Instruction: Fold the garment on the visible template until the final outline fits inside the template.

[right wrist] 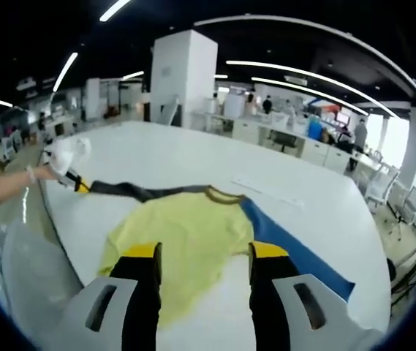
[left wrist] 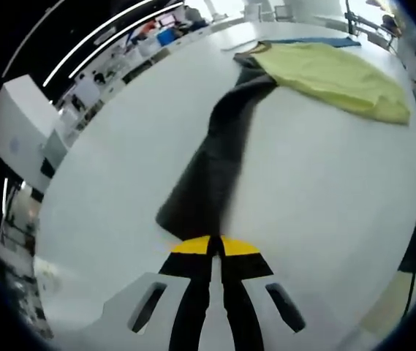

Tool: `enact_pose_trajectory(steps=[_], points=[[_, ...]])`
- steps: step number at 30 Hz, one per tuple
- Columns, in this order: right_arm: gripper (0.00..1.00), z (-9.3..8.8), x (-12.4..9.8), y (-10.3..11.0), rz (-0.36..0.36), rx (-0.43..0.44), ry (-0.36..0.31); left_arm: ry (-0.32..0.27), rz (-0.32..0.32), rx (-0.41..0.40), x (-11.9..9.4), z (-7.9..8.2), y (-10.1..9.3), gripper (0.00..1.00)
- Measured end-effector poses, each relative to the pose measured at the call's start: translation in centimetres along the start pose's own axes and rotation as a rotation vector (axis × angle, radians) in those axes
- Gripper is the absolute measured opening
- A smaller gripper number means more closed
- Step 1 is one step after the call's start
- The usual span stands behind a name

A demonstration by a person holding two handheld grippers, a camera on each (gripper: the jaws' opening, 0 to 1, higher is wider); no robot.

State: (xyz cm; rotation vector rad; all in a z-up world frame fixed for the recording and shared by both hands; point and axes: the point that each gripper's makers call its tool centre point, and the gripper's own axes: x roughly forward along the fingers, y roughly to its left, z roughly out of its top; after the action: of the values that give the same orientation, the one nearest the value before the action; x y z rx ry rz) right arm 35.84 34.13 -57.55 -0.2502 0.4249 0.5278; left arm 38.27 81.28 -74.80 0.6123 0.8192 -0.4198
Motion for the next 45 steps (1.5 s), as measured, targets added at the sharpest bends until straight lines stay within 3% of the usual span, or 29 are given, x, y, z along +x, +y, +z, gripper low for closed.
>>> enact_pose_trajectory(steps=[9,15,18,25,28,32,35,45], points=[[0.47,-0.5,-0.1,-0.2,-0.007,0.009,0.001,0.008,-0.05,-0.015,0.1,-0.3,-0.7,0.02],[0.47,-0.9,-0.5,-0.5,-0.017,0.019,0.005,0.025,-0.075,-0.025,-0.8,-0.3,-0.2,0.15],[0.47,-1.1,-0.6,-0.6,-0.023,0.023,0.007,-0.042,-0.037,-0.101,-1.1,1.0,1.3,0.14],[0.47,-1.2,-0.6,-0.6,-0.026,0.03,0.009,-0.089,0.038,-0.173,-0.1,1.9,5.4,0.14],[0.47,-1.3,-0.8,-0.6,-0.03,0.029,0.012,-0.082,0.086,-0.194,0.8,2.0,7.2,0.14],[0.46,-1.3,-1.0,-0.8,-0.038,0.033,0.01,-0.048,0.1,-0.233,2.3,1.4,8.6,0.14],[0.46,-1.3,-1.2,-0.9,-0.048,0.035,0.011,-0.029,0.058,-0.269,3.5,0.9,8.2,0.14],[0.47,-1.2,-1.3,-1.5,-0.072,0.044,0.016,0.009,0.031,-0.297,5.0,0.1,7.9,0.14]])
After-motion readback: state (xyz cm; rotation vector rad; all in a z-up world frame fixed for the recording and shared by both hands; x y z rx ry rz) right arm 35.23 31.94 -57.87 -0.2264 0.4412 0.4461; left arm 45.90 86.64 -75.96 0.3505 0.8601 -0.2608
